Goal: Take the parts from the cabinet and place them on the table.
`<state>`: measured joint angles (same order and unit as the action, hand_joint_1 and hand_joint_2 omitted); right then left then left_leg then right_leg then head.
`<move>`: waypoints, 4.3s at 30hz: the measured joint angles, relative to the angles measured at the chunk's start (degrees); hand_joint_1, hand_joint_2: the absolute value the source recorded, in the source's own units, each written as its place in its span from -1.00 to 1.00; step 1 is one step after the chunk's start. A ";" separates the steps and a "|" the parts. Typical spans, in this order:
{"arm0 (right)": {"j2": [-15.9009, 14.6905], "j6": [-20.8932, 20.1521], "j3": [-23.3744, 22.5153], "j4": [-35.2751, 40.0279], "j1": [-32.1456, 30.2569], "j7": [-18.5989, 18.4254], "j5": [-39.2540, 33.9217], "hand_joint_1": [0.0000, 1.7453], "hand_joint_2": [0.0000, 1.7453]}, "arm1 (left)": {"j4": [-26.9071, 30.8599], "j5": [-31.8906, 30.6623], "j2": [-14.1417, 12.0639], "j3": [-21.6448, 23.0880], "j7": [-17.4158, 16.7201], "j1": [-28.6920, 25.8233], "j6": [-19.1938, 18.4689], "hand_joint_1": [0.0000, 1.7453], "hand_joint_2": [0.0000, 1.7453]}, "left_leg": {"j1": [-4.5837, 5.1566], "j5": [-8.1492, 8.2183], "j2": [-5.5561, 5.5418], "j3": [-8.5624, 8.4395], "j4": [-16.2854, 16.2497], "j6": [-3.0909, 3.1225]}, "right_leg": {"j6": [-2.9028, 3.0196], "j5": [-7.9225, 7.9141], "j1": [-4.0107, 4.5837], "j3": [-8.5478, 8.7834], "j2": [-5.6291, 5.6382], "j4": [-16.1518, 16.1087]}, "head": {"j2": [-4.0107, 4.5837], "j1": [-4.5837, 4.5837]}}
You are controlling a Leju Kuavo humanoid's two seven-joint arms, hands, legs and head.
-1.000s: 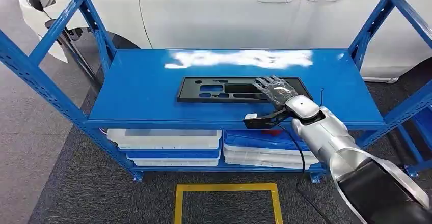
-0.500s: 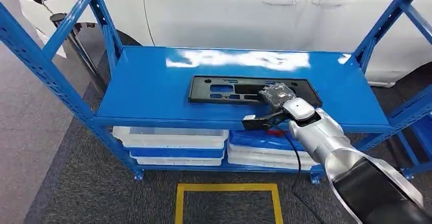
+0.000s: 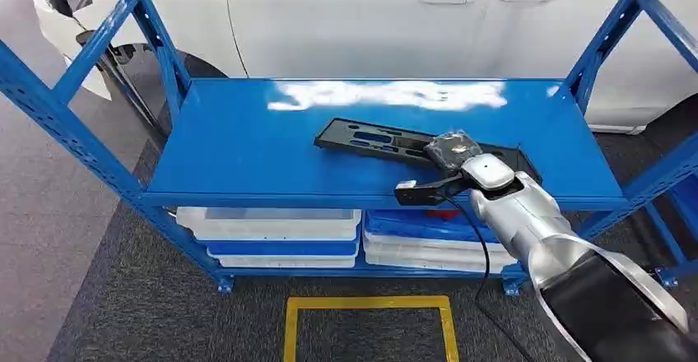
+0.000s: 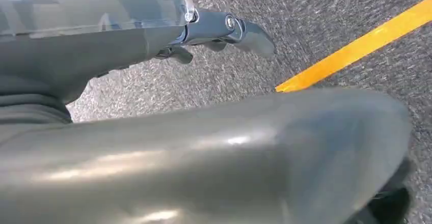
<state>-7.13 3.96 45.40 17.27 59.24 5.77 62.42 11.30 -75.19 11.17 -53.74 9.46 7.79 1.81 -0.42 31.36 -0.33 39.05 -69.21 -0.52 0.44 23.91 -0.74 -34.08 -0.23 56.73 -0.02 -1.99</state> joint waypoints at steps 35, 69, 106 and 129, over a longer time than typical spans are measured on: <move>0.76 -23.96 -11.00 77.52 -45.35 31.93 -70.11 1.00 1.00 | 0.02 2.74 -0.17 0.31 0.00 0.42 5.79 -1.00 1.00 | -0.36 -0.72 -0.05 0.67 -2.27 -0.47 | 0.53 1.02 0.40 0.28 -0.17 0.36 | 0.02 0.00; 5.77 -18.25 -6.54 84.63 -56.50 24.63 -66.92 1.00 1.00 | 0.00 2.63 -0.35 0.74 -3.47 1.25 8.11 -1.00 1.00 | -0.25 -2.40 -0.06 -9.72 11.48 -0.30 | -0.32 0.37 0.64 -0.72 -0.03 1.73 | 0.02 0.00; 6.47 -18.84 -9.29 83.41 -60.50 23.89 -66.20 1.00 1.00 | 0.00 1.25 0.28 -0.05 -3.85 0.24 6.36 -1.00 1.00 | -0.18 -2.93 0.57 -10.64 12.70 2.30 | -2.54 2.90 0.10 -5.85 -0.09 5.68 | 0.02 0.00; 7.06 -20.96 -12.44 84.80 -64.06 24.50 -64.56 1.00 1.00 | 0.00 0.83 0.42 0.00 -2.64 0.26 6.84 -1.00 1.00 | 0.15 -4.24 -0.72 -9.40 6.58 -0.08 | 0.50 -0.96 0.67 -1.33 0.32 -0.24 | 0.02 0.00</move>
<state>-0.07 -17.00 32.96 102.07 -4.81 30.27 -2.14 11.30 -74.36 11.58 -53.75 6.82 8.05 8.66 -0.27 27.12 -1.04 29.66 -62.63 -0.60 0.94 22.96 -0.07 -35.40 0.08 56.49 0.00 -1.99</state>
